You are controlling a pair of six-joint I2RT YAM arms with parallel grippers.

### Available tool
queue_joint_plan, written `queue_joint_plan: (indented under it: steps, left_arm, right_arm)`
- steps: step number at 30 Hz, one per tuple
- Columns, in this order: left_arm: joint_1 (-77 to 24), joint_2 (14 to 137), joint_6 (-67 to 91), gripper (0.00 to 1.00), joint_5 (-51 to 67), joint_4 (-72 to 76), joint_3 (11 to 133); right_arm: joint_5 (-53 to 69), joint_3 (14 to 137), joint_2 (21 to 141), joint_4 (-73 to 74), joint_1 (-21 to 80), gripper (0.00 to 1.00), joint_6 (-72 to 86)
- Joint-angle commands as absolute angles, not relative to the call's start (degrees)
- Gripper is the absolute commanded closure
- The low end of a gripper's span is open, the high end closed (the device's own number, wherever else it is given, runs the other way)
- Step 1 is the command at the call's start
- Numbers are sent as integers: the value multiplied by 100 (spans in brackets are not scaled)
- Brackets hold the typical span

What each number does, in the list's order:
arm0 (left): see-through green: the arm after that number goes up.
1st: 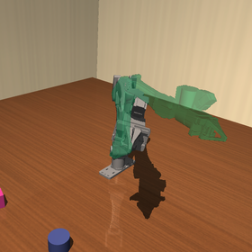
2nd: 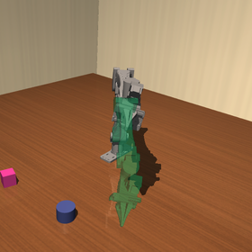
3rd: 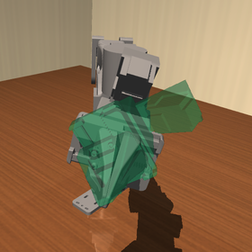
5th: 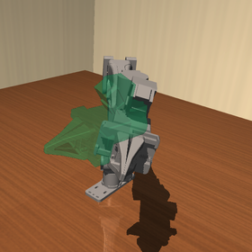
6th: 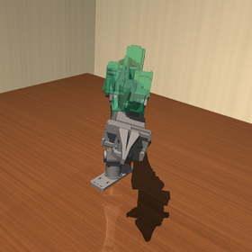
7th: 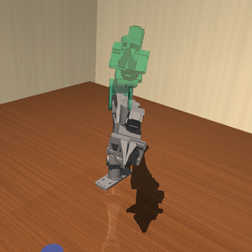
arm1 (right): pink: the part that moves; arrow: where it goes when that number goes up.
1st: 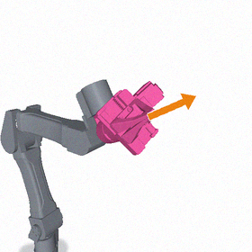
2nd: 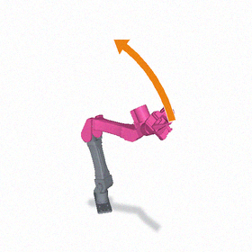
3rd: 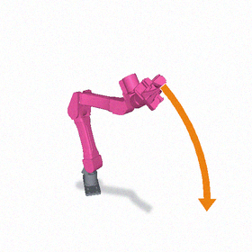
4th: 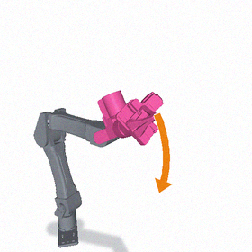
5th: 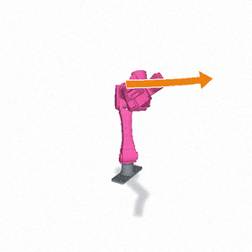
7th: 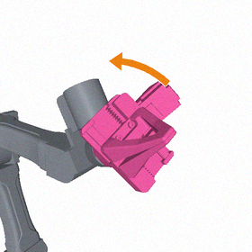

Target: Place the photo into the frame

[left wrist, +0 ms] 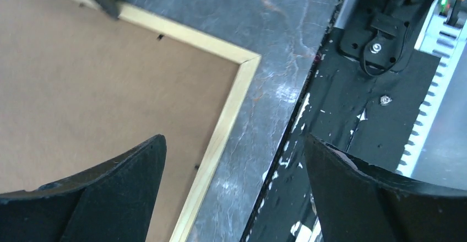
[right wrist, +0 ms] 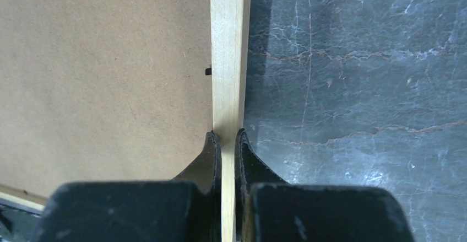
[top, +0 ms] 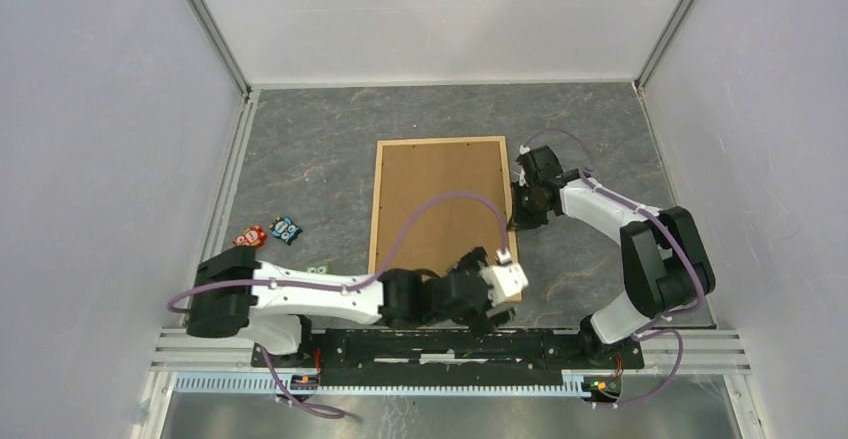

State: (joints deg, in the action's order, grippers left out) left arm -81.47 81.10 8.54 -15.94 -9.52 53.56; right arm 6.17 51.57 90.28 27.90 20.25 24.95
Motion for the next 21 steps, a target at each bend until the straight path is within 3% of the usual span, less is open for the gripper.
queue_joint_plan:
  steps: [1,8,15,17,19,21]
  left_arm:
    - [-8836,8901,-641,0,-2944,-42,5571]
    - [-9270,10423,-1543,0,-4042,-314,6260]
    - [-9271,11738,-2282,5,-6072,259,6618]
    - [-9202,11942,-2299,13,-6196,327,6673]
    - [-9114,12109,-2270,28,-6318,260,6772]
    - [-8992,12191,-2319,37,-6515,264,6832]
  right_arm:
    - [888,5597,8613,2865,2004,100,3088]
    - [786,5678,8513,3070,2002,100,3140]
    - [740,5660,8403,3074,2003,100,3231]
    - [761,5661,8375,3102,2004,100,3243]
    - [780,5623,8311,3091,2004,100,3261]
    - [784,5611,8226,3110,2003,100,3285]
